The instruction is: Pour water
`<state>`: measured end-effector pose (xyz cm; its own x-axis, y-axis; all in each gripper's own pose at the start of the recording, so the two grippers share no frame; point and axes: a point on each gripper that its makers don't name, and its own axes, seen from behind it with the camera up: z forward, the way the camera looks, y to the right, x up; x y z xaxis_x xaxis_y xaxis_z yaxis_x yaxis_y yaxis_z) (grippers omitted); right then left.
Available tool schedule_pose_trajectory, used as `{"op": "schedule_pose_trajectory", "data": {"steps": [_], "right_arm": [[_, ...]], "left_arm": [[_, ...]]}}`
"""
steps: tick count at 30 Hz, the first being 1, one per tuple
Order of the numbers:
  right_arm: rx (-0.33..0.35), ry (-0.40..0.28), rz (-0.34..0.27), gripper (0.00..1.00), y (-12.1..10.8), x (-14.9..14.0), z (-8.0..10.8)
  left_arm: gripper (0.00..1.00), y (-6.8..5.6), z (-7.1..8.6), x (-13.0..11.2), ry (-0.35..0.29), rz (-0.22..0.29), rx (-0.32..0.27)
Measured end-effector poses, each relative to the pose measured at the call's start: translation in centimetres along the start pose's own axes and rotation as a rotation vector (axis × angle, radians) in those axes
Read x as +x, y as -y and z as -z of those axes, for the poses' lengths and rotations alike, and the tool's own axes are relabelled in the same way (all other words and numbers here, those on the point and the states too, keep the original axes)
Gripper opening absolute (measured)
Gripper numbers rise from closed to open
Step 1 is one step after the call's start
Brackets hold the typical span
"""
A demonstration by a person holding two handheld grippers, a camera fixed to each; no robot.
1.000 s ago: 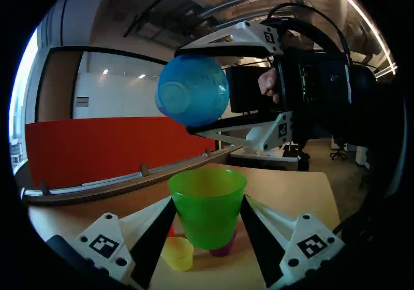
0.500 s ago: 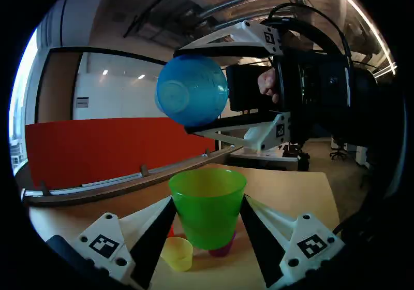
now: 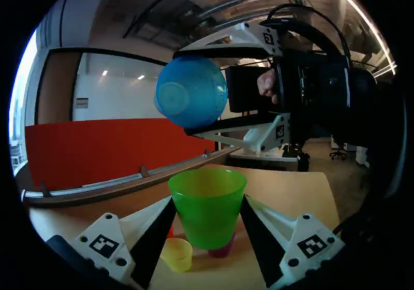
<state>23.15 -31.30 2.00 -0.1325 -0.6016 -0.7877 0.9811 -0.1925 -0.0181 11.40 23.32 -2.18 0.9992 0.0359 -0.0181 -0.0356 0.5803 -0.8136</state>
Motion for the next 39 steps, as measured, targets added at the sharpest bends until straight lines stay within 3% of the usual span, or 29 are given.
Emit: {"op": "schedule_pose_trajectory", "data": {"steps": [11, 17, 23, 35, 39], "right_arm": [[-0.01, -0.007, -0.023, 0.91, -0.3, 0.5, 0.2], [-0.02, -0.018, -0.123, 0.92, -0.4, 0.7, 0.3], [-0.059, -0.026, -0.295, 0.91, -0.8, 0.2, 0.6], [-0.098, -0.029, -0.716, 0.92, -0.3, -0.8, 1.4], [-0.098, -0.035, -0.882, 0.91, -0.2, -0.9, 1.6]], "left_arm": [[0.82, -0.1, 0.2, 0.1, 0.003, -0.003, 0.004], [0.82, -0.2, 0.4, 0.3, 0.006, -0.007, 0.006], [0.82, -0.3, 0.7, 0.3, 0.013, -0.014, 0.01], [0.82, 0.1, 1.4, -0.2, 0.026, -0.016, 0.025], [0.82, 0.2, 1.6, -0.2, 0.028, -0.018, 0.029]]}}
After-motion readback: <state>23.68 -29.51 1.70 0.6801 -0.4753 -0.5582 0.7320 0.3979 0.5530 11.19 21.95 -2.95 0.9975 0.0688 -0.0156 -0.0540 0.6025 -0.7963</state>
